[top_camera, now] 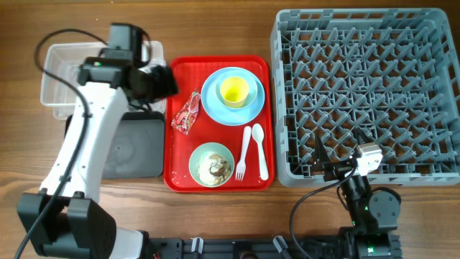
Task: Sort waste into correct bins and load items into the dishwasher rack
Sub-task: 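Carry the tissue with the left gripper into the clear bin and release, then move the left gripper to the red candy wrapper and grasp it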
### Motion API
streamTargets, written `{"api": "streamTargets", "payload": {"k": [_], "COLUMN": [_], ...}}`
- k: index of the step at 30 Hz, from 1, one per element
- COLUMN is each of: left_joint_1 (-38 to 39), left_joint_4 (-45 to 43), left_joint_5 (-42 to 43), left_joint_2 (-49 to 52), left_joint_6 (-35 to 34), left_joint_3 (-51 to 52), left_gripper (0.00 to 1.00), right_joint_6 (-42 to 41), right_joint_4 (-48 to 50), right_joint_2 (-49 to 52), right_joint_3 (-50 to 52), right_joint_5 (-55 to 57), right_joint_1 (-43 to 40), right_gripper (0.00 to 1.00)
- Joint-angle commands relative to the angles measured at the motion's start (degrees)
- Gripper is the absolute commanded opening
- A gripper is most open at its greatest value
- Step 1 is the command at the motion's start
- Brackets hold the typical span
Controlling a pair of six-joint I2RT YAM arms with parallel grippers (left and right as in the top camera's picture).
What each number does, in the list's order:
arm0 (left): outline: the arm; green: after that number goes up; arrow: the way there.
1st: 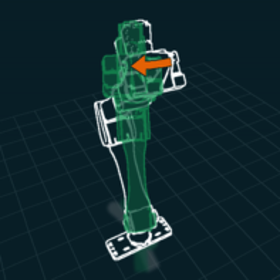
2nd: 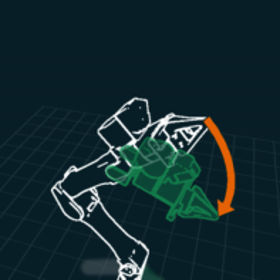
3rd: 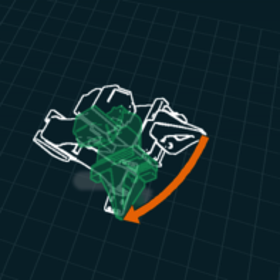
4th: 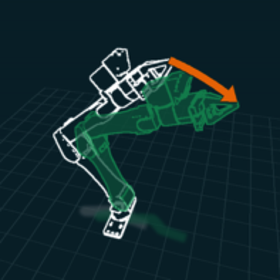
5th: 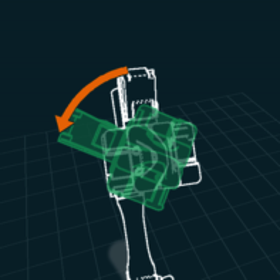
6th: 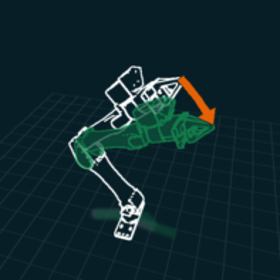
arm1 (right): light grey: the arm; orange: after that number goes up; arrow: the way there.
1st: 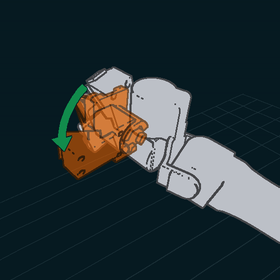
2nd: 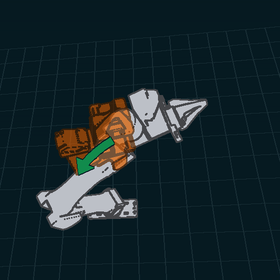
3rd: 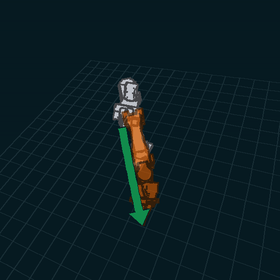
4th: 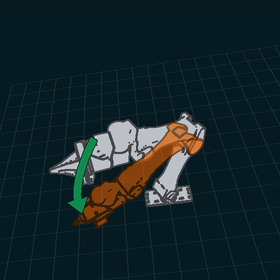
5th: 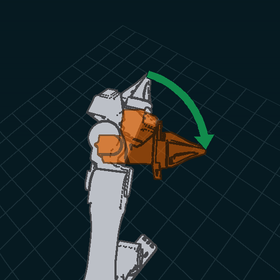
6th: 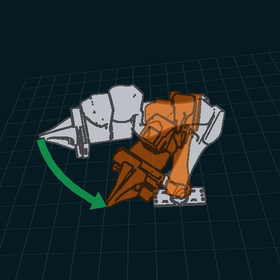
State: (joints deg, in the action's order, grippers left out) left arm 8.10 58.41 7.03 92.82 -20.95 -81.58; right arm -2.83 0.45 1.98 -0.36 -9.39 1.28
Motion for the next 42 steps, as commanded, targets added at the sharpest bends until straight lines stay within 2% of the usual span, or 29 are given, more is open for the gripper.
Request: {"api": "streamTargets", "payload": {"k": [1,3,7,10,13,15,18,22,26,31,39,42], "left_joint_1": [5.5,8.2,10.6,10.8,10.8,10.8,10.8,10.8,10.8,10.8,10.8,10.8], "left_joint_4": [-0.1,-0.4,-0.3,-0.2,0.2,0.1,0.2,0.0,-5.1,-14.4,-32.4,-35.8], "left_joint_5": [0.4,-1.9,-9.6,-9.7,-9.7,-9.7,-9.6,-9.5,-9.5,-9.5,-9.6,-9.6], "left_joint_2": [0.3,0.3,0.3,0.3,0.3,0.7,1.8,3.7,4.0,4.0,4.2,5.6], "left_joint_6": [3.7,4.3,4.3,4.3,4.3,4.3,4.2,4.2,4.3,4.3,17.0,18.0], "left_joint_3": [3.5,4.1,4.1,4.1,4.1,4.1,4.2,5.4,8.8,13.7,22.0,23.3], "left_gripper": [0.86,1.00,0.99,0.89,0.67,0.56,0.55,0.58,0.60,0.55,0.55,0.57], "right_joint_6": [-0.8,-0.7,-0.7,-0.8,-0.7,-0.7,-0.8,-0.8,-0.7,-0.7,-0.8,-0.8], "right_joint_4": [0.3,0.3,0.3,0.3,0.3,0.3,0.3,0.3,0.3,0.3,0.3,0.3], "right_joint_2": [-0.3,-0.3,-0.3,-0.3,-0.3,-0.3,-0.3,-0.3,-0.3,-0.3,-0.3,-0.3], "right_joint_3": [0.0,0.0,0.0,0.0,0.0,0.0,0.0,0.0,0.0,0.0,0.0,0.0], "right_joint_5": [-0.6,-0.6,-0.6,-0.6,-0.6,-0.6,-0.6,-0.6,-0.6,-0.6,-0.6,-0.6], "right_joint_1": [-0.2,-0.2,-0.2,-0.2,-0.2,-0.2,-0.2,-0.2,-0.2,-0.2,-0.2,-0.2], "right_gripper": [1.00,1.00,1.00,1.00,1.00,1.00,1.00,1.00,1.00,1.00,1.00,1.00]}}
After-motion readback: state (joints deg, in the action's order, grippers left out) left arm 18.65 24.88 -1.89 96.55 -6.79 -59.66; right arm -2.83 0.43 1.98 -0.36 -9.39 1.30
